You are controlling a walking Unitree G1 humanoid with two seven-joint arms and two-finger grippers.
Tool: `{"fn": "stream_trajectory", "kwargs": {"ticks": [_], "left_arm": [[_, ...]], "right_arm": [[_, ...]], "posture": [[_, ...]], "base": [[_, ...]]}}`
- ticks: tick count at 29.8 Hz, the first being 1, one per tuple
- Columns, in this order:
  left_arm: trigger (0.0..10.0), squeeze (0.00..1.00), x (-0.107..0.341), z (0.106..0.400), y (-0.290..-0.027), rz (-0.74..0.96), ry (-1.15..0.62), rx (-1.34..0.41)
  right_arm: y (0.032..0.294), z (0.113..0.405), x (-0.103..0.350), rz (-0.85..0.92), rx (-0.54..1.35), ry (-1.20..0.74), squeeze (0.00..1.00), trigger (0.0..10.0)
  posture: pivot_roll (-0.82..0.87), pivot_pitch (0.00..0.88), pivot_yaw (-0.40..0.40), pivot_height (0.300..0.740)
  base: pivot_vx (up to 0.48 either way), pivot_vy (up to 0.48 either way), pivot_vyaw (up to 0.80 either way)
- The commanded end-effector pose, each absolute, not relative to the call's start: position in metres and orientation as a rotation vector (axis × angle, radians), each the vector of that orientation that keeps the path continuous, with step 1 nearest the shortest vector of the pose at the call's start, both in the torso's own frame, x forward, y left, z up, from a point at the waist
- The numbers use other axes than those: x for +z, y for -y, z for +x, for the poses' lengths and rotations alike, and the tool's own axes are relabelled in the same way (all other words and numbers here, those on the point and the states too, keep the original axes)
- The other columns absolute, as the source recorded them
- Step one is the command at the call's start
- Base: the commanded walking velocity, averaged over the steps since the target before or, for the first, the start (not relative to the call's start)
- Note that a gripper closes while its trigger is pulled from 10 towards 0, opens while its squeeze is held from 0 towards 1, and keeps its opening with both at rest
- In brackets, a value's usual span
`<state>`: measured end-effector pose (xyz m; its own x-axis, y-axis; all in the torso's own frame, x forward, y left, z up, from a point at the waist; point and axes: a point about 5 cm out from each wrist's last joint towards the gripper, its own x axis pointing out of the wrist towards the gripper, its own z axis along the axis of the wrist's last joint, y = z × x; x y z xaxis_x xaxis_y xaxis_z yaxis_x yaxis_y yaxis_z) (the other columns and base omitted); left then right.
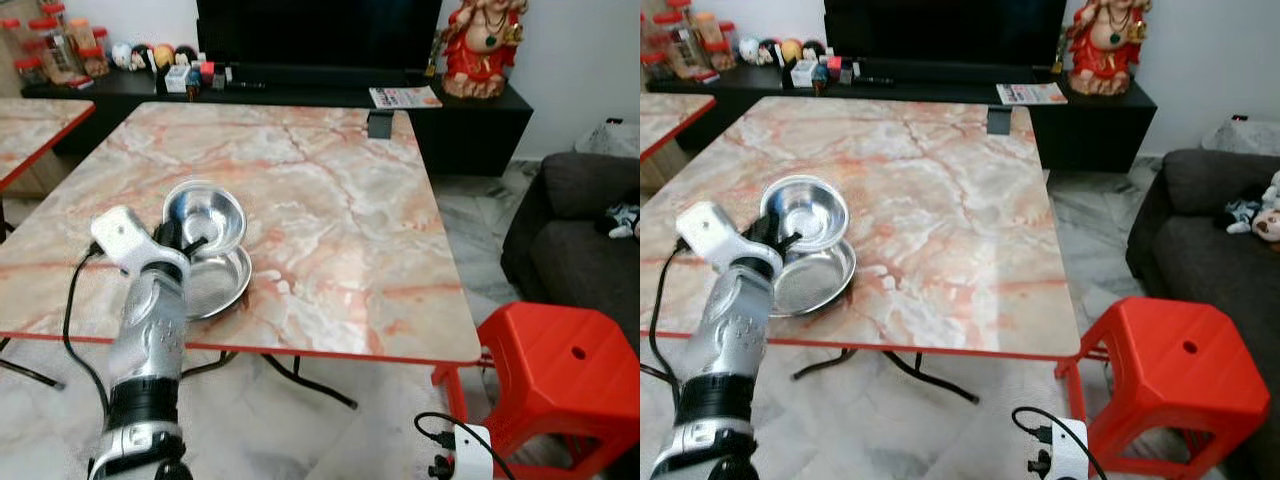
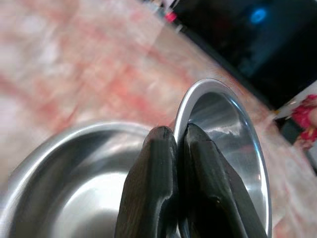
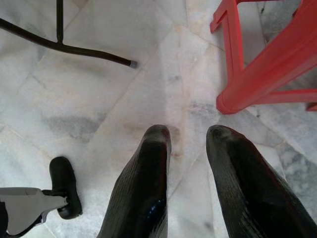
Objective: Setting the table
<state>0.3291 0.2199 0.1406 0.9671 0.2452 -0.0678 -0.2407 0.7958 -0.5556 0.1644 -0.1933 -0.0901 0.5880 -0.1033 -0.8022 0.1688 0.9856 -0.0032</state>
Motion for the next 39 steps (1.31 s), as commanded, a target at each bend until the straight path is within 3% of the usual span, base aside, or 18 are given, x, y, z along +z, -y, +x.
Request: {"fn": "stream_trajectory", "kwargs": {"ticks": [1,13,20,39], "left_arm": [[10.0,0.0,0.146,0.324,-0.222,-0.625,-0.002,0.271],[10.0,0.0,0.144,0.318,-0.208,-0.773,-0.08,0.303],[10.0,0.0,0.143,0.319,-0.215,-0.798,-0.077,0.425],[10.0,0.0,0.137,0.318,-0.216,-0.847,-0.119,0.504]], "right_arm": [[0.195,0.164,-0.09,0.076,-0.167,-0.925,0.0,10.0],[0.187,0.167,-0.09,0.076,-0.14,-0.924,0.0,10.0],[0.188,0.164,-0.091,0.083,-0.15,-0.928,0.0,10.0],[0.187,0.163,-0.091,0.09,-0.156,-0.929,0.0,10.0]], "posture": [[0.0,0.0,-0.008,0.74],[0.01,0.0,-0.002,0.74],[0.01,0.0,0.004,0.74],[0.0,0.0,0.0,0.74]], "base": [[0.0,0.0,0.0],[0.0,0.0,0.0],[0.0,0.0,0.0],[0.0,0.0,0.0]]}}
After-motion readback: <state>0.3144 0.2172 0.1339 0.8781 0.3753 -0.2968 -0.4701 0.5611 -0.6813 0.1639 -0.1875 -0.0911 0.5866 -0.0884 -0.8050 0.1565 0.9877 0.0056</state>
